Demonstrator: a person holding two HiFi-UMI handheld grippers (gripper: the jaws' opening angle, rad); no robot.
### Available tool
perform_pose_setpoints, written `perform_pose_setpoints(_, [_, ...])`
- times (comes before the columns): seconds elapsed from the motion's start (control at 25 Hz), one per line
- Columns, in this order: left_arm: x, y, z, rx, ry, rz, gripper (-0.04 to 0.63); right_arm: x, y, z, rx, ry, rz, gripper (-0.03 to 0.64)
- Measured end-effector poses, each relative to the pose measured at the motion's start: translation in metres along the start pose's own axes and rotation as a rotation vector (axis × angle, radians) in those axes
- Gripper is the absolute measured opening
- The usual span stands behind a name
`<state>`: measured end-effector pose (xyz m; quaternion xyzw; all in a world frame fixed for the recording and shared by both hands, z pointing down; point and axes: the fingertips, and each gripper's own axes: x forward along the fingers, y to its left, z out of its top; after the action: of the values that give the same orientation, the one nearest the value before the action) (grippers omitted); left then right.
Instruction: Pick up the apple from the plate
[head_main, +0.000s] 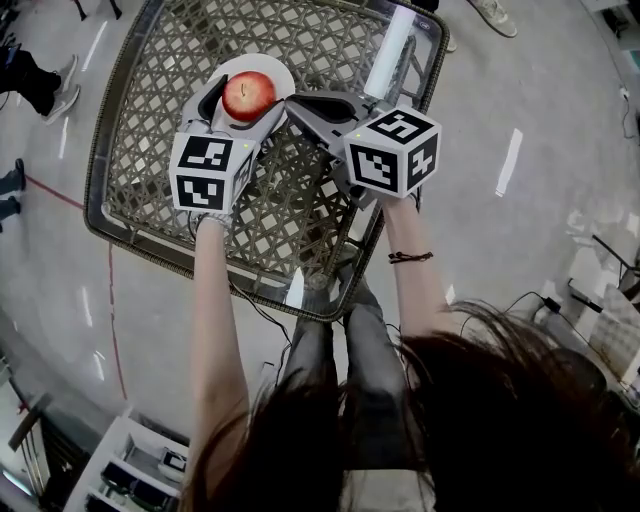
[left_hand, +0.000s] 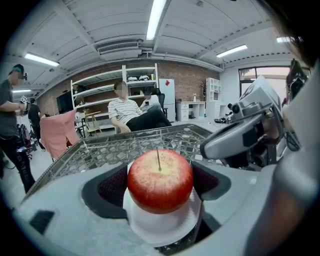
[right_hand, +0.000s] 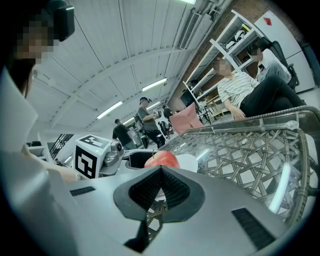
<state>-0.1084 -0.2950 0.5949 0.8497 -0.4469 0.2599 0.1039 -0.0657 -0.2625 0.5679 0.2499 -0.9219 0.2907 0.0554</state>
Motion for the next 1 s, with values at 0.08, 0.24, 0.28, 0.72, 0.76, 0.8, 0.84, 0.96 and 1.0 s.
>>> perform_pose_setpoints(0.08, [-0.001, 0.001, -0.002, 0.002, 0.008, 0.006, 0.405, 0.0, 0.0, 0.0, 0.005, -0.002, 0.0, 0.009])
perform_pose_setpoints(0.24, [-0.005, 0.002, 0.001, -0.023, 0.002, 0.012, 0.403, -0.001, 0.001, 0.005, 0.009, -0.007, -0.002, 0.009])
perform_pose_setpoints(0.28, [-0.006, 0.002, 0.002, -0.031, -0.003, 0.013, 0.403, -0.002, 0.002, 0.006, 0.011, -0.008, -0.003, 0.009])
perform_pose_setpoints(0.72, [-0.038, -0.003, 0.02, -0.103, -0.012, 0.026, 0.403, -0.009, 0.02, 0.031, 0.007, -0.01, 0.002, 0.009])
perform_pose_setpoints(0.76, [-0.041, -0.004, 0.023, -0.108, -0.014, 0.026, 0.403, -0.01, 0.023, 0.034, 0.005, -0.01, 0.006, 0.009])
perform_pose_setpoints(0.8, [-0.045, -0.006, 0.026, -0.114, -0.017, 0.024, 0.403, -0.01, 0.026, 0.037, 0.001, -0.007, 0.009, 0.009])
perform_pose_setpoints(0.84, [-0.048, -0.008, 0.029, -0.12, -0.021, 0.023, 0.403, -0.011, 0.029, 0.041, -0.002, -0.007, 0.011, 0.009])
perform_pose_setpoints(0.96, [-0.058, -0.011, 0.034, -0.135, -0.027, 0.022, 0.403, -0.016, 0.036, 0.053, 0.003, -0.022, 0.016, 0.008])
perform_pose_setpoints(1.0, [-0.062, -0.011, 0.036, -0.139, -0.026, 0.021, 0.403, -0.017, 0.039, 0.056, 0.003, -0.026, 0.019, 0.009])
